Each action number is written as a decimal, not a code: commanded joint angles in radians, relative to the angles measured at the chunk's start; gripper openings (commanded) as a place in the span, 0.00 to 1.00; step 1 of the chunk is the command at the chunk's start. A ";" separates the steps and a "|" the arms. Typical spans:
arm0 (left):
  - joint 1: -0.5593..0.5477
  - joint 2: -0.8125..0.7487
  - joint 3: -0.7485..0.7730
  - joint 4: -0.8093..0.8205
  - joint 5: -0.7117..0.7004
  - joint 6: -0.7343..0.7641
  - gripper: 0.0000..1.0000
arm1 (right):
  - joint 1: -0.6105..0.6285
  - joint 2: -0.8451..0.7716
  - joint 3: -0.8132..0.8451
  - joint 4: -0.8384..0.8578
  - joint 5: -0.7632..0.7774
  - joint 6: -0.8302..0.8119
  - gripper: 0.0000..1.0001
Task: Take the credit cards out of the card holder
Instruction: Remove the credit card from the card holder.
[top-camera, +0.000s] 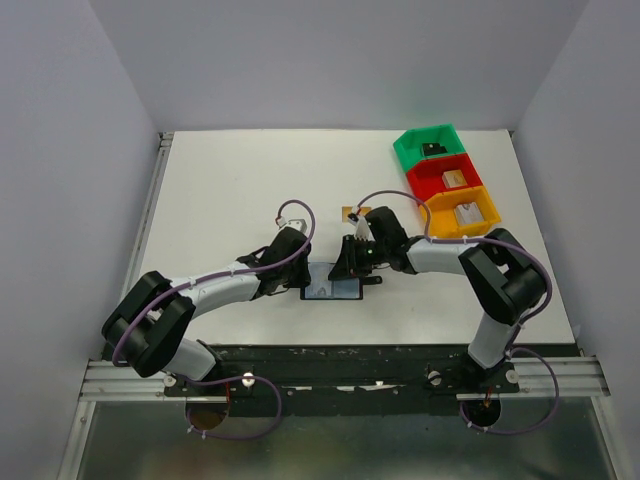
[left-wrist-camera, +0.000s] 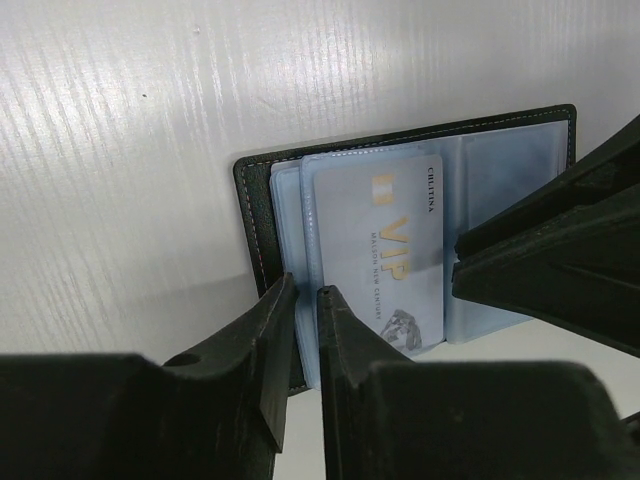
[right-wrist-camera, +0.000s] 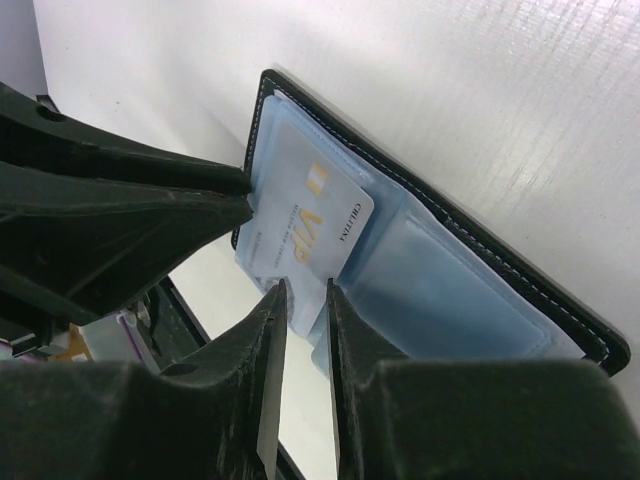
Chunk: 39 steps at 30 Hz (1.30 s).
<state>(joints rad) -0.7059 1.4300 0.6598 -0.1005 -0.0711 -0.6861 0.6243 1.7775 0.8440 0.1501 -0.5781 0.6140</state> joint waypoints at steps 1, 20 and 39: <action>0.005 0.013 -0.011 -0.007 -0.022 -0.012 0.27 | -0.001 0.023 -0.017 0.014 -0.003 0.001 0.30; 0.005 0.015 -0.035 0.012 -0.019 -0.026 0.23 | -0.001 0.049 -0.020 0.031 -0.014 0.016 0.34; 0.003 0.027 -0.049 0.022 -0.015 -0.032 0.19 | -0.003 0.054 -0.068 0.212 -0.100 0.144 0.34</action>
<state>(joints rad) -0.7052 1.4364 0.6380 -0.0685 -0.0719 -0.7090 0.6201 1.8126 0.7856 0.2909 -0.6334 0.7231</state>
